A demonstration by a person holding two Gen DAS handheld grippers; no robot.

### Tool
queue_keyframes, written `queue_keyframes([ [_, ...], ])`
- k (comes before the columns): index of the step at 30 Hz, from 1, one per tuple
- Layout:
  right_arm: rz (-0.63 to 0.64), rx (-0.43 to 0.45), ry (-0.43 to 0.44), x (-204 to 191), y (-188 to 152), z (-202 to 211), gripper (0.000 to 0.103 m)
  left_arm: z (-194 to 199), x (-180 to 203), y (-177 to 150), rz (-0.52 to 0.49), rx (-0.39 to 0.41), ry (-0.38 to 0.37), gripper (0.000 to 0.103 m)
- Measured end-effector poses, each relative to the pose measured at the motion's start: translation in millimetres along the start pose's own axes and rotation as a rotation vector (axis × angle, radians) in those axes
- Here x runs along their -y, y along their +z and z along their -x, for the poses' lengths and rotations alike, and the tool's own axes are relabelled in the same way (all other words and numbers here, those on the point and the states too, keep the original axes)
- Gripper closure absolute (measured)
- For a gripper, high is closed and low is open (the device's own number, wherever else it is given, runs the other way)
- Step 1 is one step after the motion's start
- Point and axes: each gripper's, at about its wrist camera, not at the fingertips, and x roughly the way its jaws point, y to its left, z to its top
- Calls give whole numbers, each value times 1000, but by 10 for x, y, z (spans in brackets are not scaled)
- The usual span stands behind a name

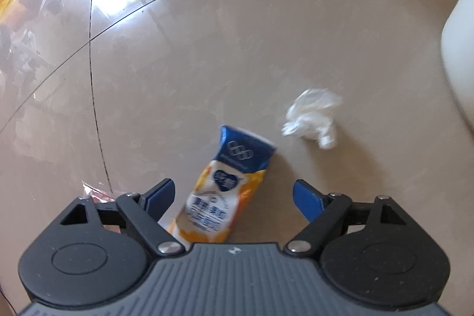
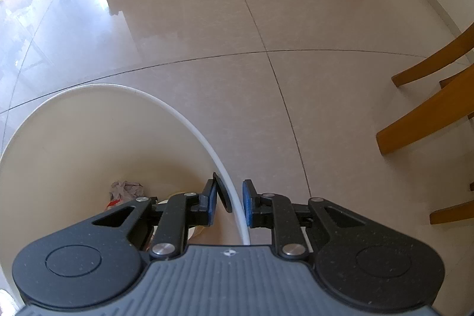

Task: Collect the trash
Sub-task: 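Close the left tool on the yogurt drink pouch, then carry the yogurt pouch into the white bin and open the left tool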

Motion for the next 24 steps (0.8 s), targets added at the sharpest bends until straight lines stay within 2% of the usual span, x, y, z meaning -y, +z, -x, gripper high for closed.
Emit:
queue_keyframes([
  [6,8,2,-11,-53,-1,14,81,-223,-51,-60,-24,-37,-9,33],
  [8,10,3,-13,-67,0,22,80,-267,-75,-84,4,-32,-35,38],
  [10,12,5,-15,-79,3,37,80,-271,-101,-87,31,-35,-56,55],
  [13,15,8,-16,-98,-5,50,80,-275,-97,-96,39,-49,-68,66],
  [19,24,11,-20,-110,-26,59,80,-79,-63,-58,69,-43,-63,69],
  [24,18,11,-19,-124,-27,75,80,210,65,-3,47,-48,-62,69],
])
